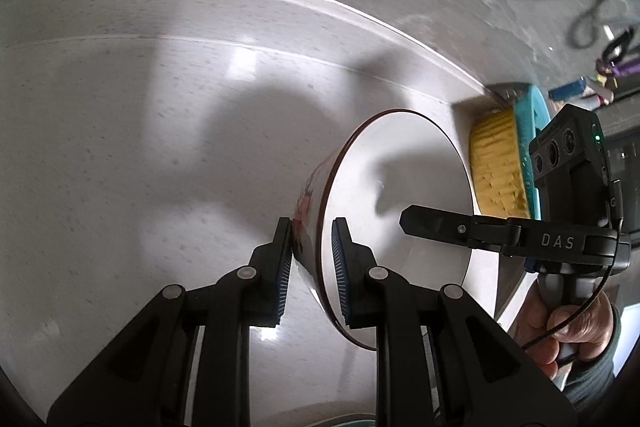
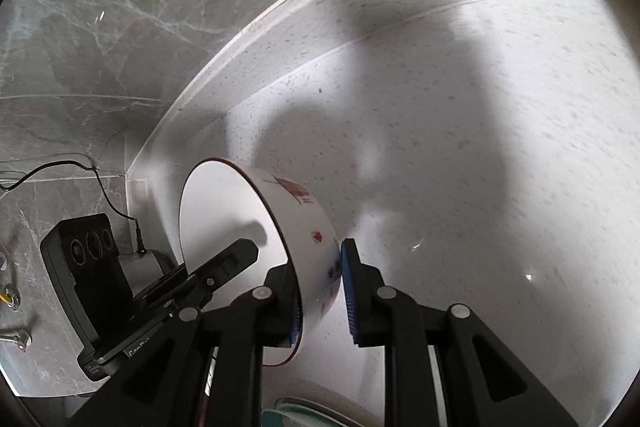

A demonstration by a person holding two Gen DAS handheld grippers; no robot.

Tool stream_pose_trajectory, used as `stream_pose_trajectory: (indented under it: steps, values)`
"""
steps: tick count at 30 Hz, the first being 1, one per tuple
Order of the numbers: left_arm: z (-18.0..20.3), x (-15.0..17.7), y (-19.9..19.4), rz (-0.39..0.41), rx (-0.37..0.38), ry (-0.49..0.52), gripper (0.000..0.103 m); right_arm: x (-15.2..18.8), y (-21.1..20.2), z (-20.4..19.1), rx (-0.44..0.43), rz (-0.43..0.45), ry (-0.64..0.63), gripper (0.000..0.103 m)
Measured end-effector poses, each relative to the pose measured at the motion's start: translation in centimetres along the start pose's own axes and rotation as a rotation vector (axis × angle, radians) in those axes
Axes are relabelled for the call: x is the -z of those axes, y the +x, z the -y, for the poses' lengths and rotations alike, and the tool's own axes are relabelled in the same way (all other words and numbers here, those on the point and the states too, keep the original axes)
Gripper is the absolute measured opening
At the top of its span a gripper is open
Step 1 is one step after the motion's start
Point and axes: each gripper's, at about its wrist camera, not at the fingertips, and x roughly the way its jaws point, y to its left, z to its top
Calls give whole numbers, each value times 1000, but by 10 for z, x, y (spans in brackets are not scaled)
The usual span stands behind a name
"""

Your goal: Organize plates and bowls

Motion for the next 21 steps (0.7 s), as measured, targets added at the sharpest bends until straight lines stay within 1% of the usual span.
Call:
stream_pose_trajectory:
  steps: [9, 16, 21]
  values:
    - [42, 26, 0, -32, 6, 53, 18, 33, -37, 27, -15, 30, 21, 23]
    - [87, 53, 0, -45, 15, 95, 18, 58, -71, 56, -33, 59, 45, 23]
    - [126, 73, 11, -65, 23, 131, 18, 78, -93, 79, -44, 80, 74, 23]
